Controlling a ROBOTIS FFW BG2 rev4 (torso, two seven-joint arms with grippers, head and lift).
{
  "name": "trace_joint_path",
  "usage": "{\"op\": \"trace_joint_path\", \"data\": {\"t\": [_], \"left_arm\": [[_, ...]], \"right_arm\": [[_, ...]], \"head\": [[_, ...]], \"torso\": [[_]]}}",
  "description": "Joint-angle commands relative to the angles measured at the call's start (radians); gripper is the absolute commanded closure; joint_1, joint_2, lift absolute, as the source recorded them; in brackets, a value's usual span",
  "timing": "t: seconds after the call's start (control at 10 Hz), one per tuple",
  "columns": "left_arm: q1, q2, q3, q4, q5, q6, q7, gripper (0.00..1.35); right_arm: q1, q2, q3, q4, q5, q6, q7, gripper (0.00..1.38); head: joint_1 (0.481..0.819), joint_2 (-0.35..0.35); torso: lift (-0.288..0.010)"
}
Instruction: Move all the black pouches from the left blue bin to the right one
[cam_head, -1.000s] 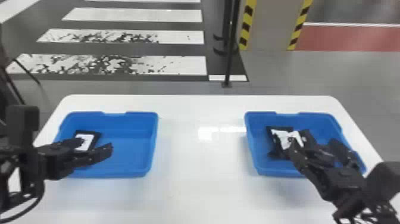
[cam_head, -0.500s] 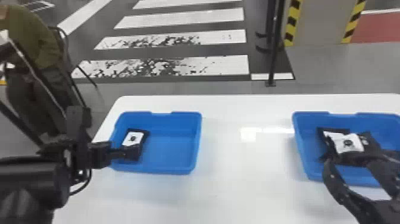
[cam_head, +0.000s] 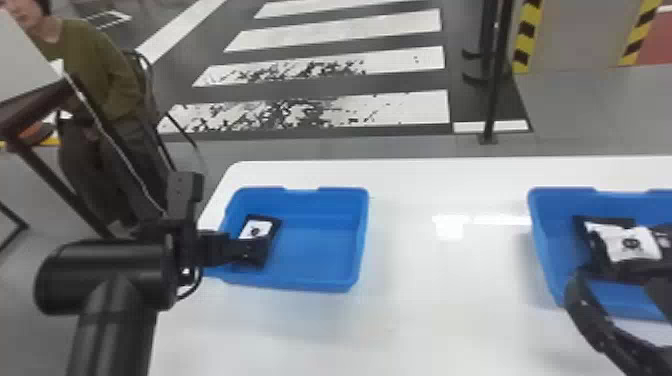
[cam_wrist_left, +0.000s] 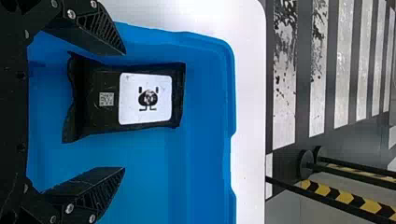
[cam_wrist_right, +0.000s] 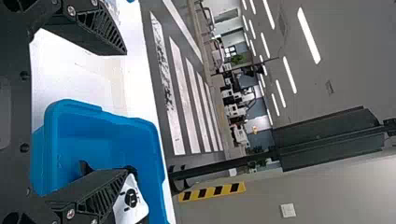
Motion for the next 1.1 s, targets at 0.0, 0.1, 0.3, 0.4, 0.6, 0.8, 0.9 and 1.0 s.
{"op": "trace_joint_path", "data": {"t": [0.0,0.1,0.3,0.4,0.6,0.8,0.9,1.0], "left_arm": [[-0.017,-0.001,-0.01,0.021,-0.001,-0.002,0.004,0.17],[-0.027,-0.001,-0.008,0.048,-0.005,-0.002,0.004,0.17],[-0.059,-0.003,-0.012,0.111,-0.027,-0.007,0.004,0.17],[-0.076,-0.003,-0.028,0.138,-0.025,-0.009,0.004,0.17],[-0.1,-0.003,-0.046,0.183,-0.001,-0.007,0.004,0.17],[-0.127,-0.011,-0.05,0.214,-0.007,0.008,0.007,0.17],[-0.14,-0.011,-0.056,0.229,-0.013,0.01,0.008,0.17],[-0.152,-0.011,-0.064,0.244,-0.011,0.015,0.01,0.25]], "right_arm": [[-0.004,0.0,0.003,0.006,-0.005,0.007,0.002,0.12],[-0.011,0.001,0.005,0.014,-0.009,0.007,0.007,0.12],[-0.018,0.0,0.009,0.026,-0.021,0.014,0.013,0.13],[-0.018,0.0,0.009,0.028,-0.025,0.016,0.013,0.13],[-0.026,0.0,0.015,0.036,-0.037,0.024,0.016,0.13],[-0.031,0.001,0.017,0.045,-0.047,0.029,0.019,0.14],[-0.036,0.0,0.021,0.055,-0.057,0.034,0.021,0.14],[-0.036,0.0,0.021,0.058,-0.061,0.036,0.022,0.14]], "head": [[0.695,0.252],[0.695,0.25],[0.695,0.257],[0.695,0.263],[0.695,0.257],[0.695,0.247],[0.695,0.245],[0.695,0.246]], "torso": [[-0.14],[-0.14],[-0.14],[-0.14],[-0.14],[-0.14],[-0.14],[-0.14]]}}
